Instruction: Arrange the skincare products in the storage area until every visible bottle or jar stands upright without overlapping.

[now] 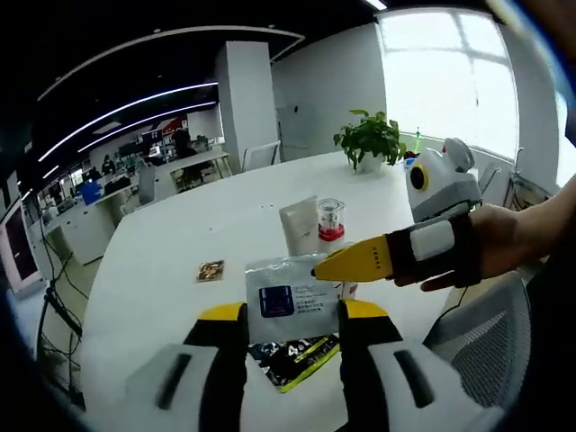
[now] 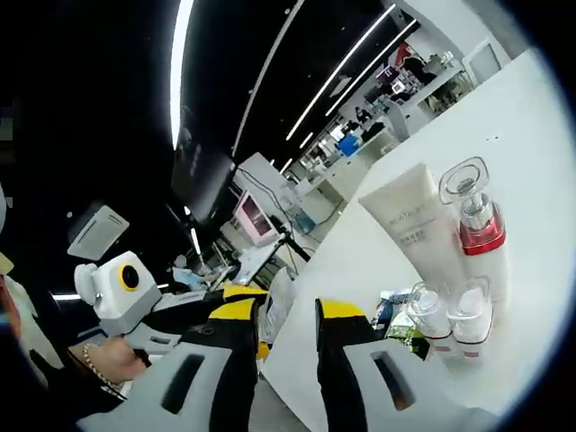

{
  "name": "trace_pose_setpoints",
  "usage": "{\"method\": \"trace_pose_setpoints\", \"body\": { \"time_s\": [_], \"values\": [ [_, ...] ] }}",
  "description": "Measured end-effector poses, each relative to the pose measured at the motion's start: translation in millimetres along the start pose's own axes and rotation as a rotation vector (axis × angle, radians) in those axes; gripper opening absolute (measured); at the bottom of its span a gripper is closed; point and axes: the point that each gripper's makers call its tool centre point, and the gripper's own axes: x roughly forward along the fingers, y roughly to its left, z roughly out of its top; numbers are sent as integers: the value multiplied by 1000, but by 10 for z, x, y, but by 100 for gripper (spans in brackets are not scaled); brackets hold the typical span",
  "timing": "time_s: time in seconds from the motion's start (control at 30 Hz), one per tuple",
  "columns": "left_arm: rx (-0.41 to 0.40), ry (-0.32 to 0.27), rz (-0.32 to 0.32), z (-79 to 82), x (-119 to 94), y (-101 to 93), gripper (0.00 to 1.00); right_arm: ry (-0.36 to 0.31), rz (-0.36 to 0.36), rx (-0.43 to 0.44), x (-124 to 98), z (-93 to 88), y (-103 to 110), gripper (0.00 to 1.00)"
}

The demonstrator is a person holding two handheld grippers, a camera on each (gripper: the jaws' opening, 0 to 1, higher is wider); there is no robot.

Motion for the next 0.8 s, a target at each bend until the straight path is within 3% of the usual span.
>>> {"method": "trace_pose_setpoints", "body": {
  "time_s": [0.1, 0.47, 0.5, 0.53, 0.57, 0.63, 0.77, 0.8],
  "values": [
    [-6, -2, -9, 20, 4, -20, 35, -9, 11, 0, 9, 35, 23, 2],
    [-54, 5, -48, -23, 9, 8, 37, -15, 31, -4, 7, 57, 124, 1],
    [-82, 5, -85, -31, 16, -37, 40, -18, 31, 5, 2, 63, 124, 1],
    [-177, 4, -111, -44, 18, -48, 44, -23, 35, 22, -8, 75, 134, 1],
    [-210, -3, -121, -39, 19, -50, 49, -23, 39, 25, -15, 80, 133, 1],
    [-377, -47, -187, 13, -5, -50, 52, -12, 49, 22, -20, 68, 136, 1],
    [-573, -108, -270, 37, -125, 50, 29, -28, 67, 66, -30, 96, 140, 1],
    [-584, -121, -279, 30, -140, 86, 25, -39, 75, 87, -31, 114, 166, 1]
  ]
}}
